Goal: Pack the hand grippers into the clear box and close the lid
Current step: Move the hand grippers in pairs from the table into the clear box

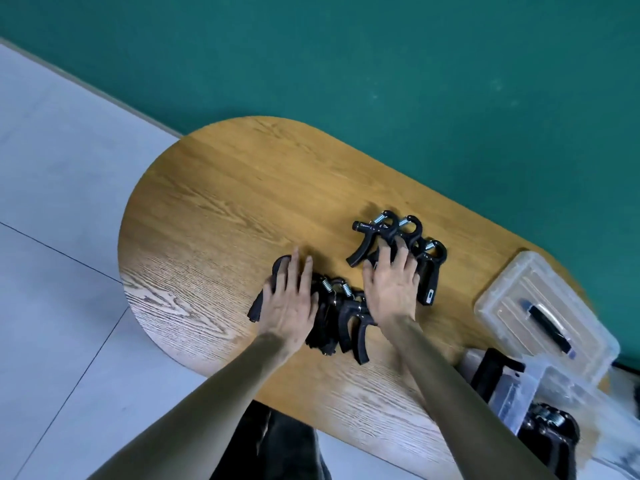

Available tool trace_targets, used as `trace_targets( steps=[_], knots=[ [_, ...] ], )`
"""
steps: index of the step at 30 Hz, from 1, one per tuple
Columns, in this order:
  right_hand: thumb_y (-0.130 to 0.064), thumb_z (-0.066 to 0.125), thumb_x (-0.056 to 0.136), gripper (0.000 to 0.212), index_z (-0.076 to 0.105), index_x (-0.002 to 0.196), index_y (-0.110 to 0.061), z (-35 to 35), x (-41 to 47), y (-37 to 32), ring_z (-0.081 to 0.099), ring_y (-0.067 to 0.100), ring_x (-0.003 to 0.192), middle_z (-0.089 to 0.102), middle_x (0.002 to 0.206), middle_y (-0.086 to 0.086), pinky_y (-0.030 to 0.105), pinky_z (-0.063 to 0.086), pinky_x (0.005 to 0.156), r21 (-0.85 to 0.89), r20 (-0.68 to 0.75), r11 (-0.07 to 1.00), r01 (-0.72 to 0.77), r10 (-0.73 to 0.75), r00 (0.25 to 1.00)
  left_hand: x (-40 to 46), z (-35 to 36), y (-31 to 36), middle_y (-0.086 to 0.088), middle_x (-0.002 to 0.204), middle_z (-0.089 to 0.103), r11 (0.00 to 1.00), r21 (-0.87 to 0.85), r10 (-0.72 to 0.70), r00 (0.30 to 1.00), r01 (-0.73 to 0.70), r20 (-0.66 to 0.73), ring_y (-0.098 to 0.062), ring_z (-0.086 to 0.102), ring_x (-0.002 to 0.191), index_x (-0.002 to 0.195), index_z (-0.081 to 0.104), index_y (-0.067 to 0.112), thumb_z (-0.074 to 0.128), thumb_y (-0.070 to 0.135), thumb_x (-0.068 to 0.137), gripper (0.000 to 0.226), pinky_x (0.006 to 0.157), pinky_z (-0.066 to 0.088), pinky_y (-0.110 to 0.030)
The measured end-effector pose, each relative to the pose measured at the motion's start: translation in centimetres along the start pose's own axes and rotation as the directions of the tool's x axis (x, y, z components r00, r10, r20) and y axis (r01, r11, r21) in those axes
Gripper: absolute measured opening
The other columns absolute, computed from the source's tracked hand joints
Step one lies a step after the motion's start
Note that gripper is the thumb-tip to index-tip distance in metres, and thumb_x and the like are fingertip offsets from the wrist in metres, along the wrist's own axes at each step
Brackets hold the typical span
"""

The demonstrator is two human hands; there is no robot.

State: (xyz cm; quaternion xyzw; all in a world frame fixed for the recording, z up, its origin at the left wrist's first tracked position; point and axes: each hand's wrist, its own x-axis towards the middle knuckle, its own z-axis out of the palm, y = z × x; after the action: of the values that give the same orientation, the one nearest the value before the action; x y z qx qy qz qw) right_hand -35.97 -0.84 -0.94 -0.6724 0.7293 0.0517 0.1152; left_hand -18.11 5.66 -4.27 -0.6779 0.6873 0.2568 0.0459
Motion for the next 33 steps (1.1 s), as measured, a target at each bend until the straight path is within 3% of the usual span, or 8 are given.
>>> trace_targets(
  steps=[4,9,12,16,18,21,24,33],
  knots=[
    [-0.043,0.044,0.101,0.059,0.025,0.152,-0.02,2.5,3.6,-1.5,0.023,0.047,0.144,0.013,0.163,0.018,0.06,0.037,0.108,-0.004,0.032,1.0,-0.013,0.013,0.999,1.2,1.7,-2.0,-0.012,0.167,-0.023,0.999,-0.013,-0.042,0.999,0.043,0.021,-0.031,0.006,0.156,0.16,-0.016,0.016,0.011,0.049,0.106,0.069,0.12,0.021,-0.056],
    [-0.05,0.047,0.099,0.069,0.017,0.157,-0.029,5.5,6.8,-2.4,0.001,0.053,0.147,-0.008,0.166,0.015,0.066,0.023,0.115,-0.03,0.037,0.997,-0.066,0.067,0.997,1.7,3.5,-3.4,-0.001,0.159,-0.044,0.992,-0.116,-0.047,0.997,0.053,0.057,-0.031,-0.013,0.155,0.155,-0.031,0.026,0.001,0.053,0.106,0.065,0.124,-0.001,-0.055],
    [-0.046,0.053,0.096,0.076,0.013,0.159,-0.029,6.8,7.2,-2.6,-0.007,0.054,0.147,-0.017,0.165,0.014,0.066,0.025,0.115,-0.077,0.056,0.991,-0.111,0.115,0.992,1.3,3.8,-3.7,-0.002,0.16,-0.042,0.988,-0.154,-0.016,0.999,0.022,0.037,-0.033,-0.006,0.156,0.156,-0.03,0.026,0.015,0.049,0.107,0.07,0.125,0.01,-0.058],
    [-0.029,0.062,0.092,0.083,0.012,0.158,-0.032,7.0,7.3,-2.9,-0.007,0.055,0.146,-0.021,0.164,0.012,0.064,0.039,0.106,-0.119,0.084,0.987,-0.11,0.12,0.989,1.3,3.6,-3.7,-0.003,0.16,-0.042,0.985,-0.173,-0.012,0.998,0.021,0.054,-0.033,-0.007,0.156,0.156,-0.03,0.025,0.036,0.039,0.106,0.084,0.122,0.021,-0.059],
    [-0.022,0.062,0.092,0.083,0.014,0.158,-0.033,6.8,7.2,-3.0,-0.006,0.055,0.147,-0.019,0.165,0.012,0.065,0.04,0.105,-0.127,0.102,0.988,-0.086,0.099,0.99,1.4,3.1,-3.5,-0.002,0.157,-0.046,0.986,-0.16,-0.028,0.996,0.042,0.087,-0.035,-0.006,0.155,0.153,-0.035,0.027,0.053,0.018,0.099,0.104,0.121,0.023,-0.059],
    [-0.015,0.062,0.091,0.081,0.02,0.158,-0.033,6.5,7.1,-2.7,-0.003,0.053,0.148,-0.014,0.166,0.01,0.066,0.041,0.103,-0.134,0.091,0.989,-0.064,0.077,0.993,1.6,2.6,-2.9,-0.004,0.154,-0.05,0.991,-0.124,-0.039,0.994,0.051,0.102,-0.041,0.014,0.151,0.149,-0.041,0.026,0.049,-0.011,0.087,0.116,0.117,0.03,-0.053],
    [-0.011,0.062,0.089,0.079,0.025,0.156,-0.032,6.2,7.0,-2.3,0.004,0.052,0.148,-0.01,0.167,0.01,0.064,0.043,0.102,-0.138,0.079,0.989,-0.049,0.06,0.995,1.7,1.9,-2.6,-0.008,0.154,-0.05,0.995,-0.089,-0.032,0.992,0.043,0.12,-0.039,0.027,0.142,0.149,-0.04,0.023,0.044,-0.016,0.084,0.113,0.113,0.033,-0.049],
    [-0.015,0.061,0.089,0.077,0.025,0.156,-0.03,1.7,4.5,-1.6,0.009,0.046,0.15,-0.011,0.167,0.011,0.055,0.041,0.101,-0.088,0.019,0.996,-0.033,0.034,0.999,1.1,-1.4,-1.5,-0.004,0.15,-0.055,0.996,-0.041,-0.075,0.976,0.085,0.203,-0.047,0.007,0.151,0.147,-0.043,0.027,0.042,-0.018,0.086,0.114,0.122,0.004,-0.06]
  ],
)
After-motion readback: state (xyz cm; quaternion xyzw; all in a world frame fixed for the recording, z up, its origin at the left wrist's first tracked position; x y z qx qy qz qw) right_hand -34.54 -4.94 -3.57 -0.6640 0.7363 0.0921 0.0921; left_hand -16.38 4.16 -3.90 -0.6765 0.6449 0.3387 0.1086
